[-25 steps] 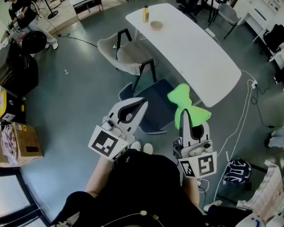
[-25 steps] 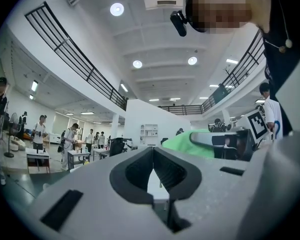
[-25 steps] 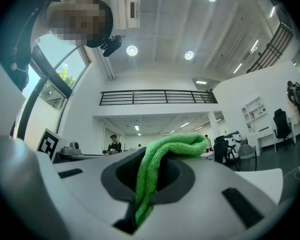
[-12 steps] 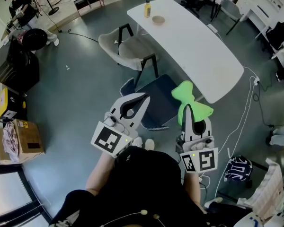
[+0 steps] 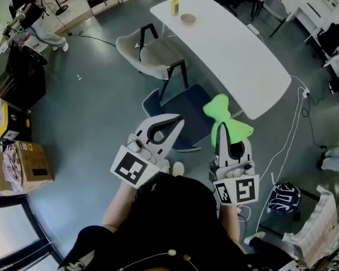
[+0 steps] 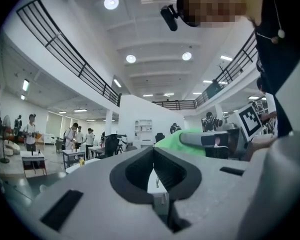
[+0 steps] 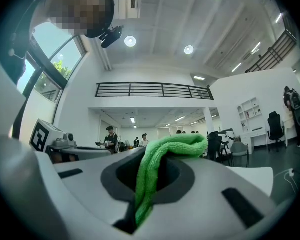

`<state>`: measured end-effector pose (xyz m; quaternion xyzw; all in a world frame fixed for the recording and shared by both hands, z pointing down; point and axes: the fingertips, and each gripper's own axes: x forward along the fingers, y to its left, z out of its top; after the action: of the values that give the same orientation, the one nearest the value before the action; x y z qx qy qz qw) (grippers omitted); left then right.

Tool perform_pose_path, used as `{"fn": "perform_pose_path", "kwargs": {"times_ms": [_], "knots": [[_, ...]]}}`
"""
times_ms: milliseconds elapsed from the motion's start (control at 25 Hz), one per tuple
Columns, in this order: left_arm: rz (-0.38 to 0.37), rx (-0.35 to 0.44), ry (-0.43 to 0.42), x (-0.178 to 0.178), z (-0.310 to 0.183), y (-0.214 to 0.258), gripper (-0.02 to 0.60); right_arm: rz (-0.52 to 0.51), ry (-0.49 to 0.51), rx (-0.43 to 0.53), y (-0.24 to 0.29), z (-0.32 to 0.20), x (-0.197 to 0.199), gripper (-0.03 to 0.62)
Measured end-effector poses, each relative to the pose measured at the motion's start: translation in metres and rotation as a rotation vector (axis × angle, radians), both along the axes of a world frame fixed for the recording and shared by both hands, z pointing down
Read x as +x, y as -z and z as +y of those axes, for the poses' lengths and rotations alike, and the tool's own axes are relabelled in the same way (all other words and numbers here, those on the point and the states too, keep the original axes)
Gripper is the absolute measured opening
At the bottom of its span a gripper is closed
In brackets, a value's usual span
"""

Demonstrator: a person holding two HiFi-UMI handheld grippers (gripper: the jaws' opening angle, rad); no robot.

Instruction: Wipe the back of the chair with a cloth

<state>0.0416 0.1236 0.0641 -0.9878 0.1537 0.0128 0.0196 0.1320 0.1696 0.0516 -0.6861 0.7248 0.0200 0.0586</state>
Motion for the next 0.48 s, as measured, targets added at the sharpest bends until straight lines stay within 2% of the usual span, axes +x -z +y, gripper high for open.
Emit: {"fn": "perform_pose_path", "kwargs": {"times_ms": [120, 480], "knots": [[-0.004, 0.018, 0.001, 0.0013, 0.0035, 0.0007, 0.005, -0.004, 0.008, -0.001, -0.0004, 0.0010, -0.0014, 0.018], [0.016, -0.035, 0.004, 0.0019, -0.0009, -0.0019, 0.005, -0.001, 0.032, -0.006, -0.0038, -0.0006, -0.0040, 0.018]]}}
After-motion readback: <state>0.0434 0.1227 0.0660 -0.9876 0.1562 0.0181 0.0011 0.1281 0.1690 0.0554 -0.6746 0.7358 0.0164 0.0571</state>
